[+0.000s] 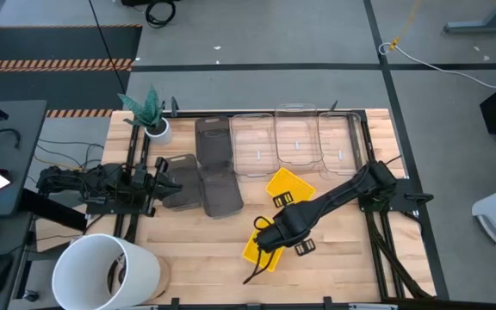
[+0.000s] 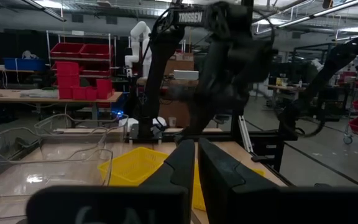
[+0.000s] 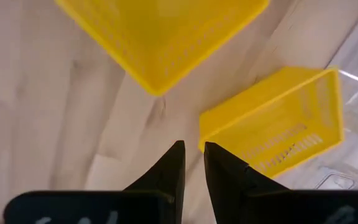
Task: Stack baskets by color
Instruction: Stack the yellow bin on the stacked yellow bin
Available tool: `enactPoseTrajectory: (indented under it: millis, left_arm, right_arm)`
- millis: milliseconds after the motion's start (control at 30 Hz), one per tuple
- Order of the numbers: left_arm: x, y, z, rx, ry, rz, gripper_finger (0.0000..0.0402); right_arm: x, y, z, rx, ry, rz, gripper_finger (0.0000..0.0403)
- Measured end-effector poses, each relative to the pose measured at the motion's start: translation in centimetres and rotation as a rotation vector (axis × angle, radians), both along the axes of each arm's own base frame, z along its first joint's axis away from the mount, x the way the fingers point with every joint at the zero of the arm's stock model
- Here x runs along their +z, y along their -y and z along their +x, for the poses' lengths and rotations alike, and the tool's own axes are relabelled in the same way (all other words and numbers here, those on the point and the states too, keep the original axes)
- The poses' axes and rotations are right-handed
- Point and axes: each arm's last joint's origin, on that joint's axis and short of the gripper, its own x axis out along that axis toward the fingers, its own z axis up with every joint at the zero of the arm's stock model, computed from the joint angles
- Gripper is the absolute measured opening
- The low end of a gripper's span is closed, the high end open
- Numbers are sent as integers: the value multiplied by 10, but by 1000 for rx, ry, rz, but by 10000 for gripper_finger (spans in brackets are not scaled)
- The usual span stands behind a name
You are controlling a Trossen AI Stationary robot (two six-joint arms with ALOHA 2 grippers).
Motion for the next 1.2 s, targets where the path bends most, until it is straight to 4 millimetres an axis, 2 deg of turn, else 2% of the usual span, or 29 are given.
enactPoseTrajectory:
  millis: [167,333,567,767,900,1200]
  left_arm:
    - [0,0,0,0,0,0,34]
    - [0,0,0,0,0,0,35]
    - [0,0,0,0,0,0,28]
    - [0,0,0,0,0,0,36]
    - [0,0,0,0,0,0,35]
    - [0,0,0,0,0,0,26]
  right_arm:
    - [-19,8,-10,46,-98,-29,71]
    - [-11,25,-34,-4,-111,-27,86]
    - [-12,44,-65,-43,-125,-56,119]
    - [-29,49,-64,-11,-44,-44,157]
    - [-45,53,-64,58,-84,-45,176]
    - [-64,64,-65,133,-93,-79,185]
